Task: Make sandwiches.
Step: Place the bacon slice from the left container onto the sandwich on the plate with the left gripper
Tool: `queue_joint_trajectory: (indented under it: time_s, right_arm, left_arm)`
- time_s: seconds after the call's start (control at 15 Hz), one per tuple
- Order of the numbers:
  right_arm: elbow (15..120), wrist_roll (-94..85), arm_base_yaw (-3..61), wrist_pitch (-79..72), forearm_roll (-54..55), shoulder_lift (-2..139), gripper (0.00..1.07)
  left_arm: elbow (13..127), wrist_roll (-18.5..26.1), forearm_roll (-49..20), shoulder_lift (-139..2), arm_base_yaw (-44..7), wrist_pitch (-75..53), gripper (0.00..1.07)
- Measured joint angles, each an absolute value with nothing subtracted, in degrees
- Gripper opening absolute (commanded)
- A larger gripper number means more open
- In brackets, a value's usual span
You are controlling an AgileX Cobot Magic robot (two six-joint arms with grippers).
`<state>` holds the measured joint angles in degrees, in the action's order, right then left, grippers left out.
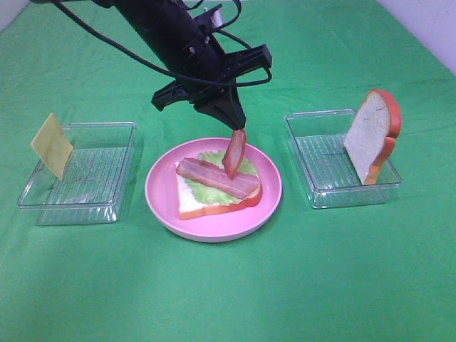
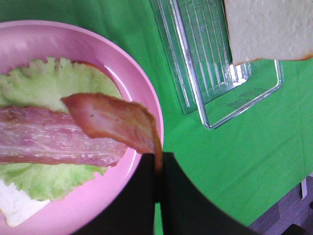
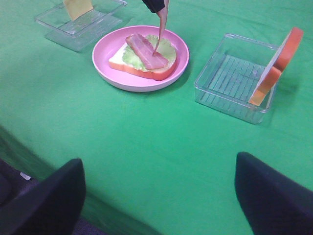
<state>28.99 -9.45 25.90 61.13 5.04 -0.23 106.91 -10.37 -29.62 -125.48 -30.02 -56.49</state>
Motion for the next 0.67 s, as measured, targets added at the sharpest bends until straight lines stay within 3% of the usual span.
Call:
queue_joint_trajectory:
  time_s: [0.33, 0.67]
  right_arm:
    - [29.0, -9.5, 25.9, 61.1, 5.0, -0.2, 0.76]
    - [29.0, -9.5, 25.9, 61.1, 5.0, -0.2, 0.76]
  left_arm:
    - [106.9, -10.1, -29.9, -126.7, -30.4, -57.0, 0.00]
    - [106.9, -7.2, -35.8, -126.7, -30.4, -50.0, 0.00]
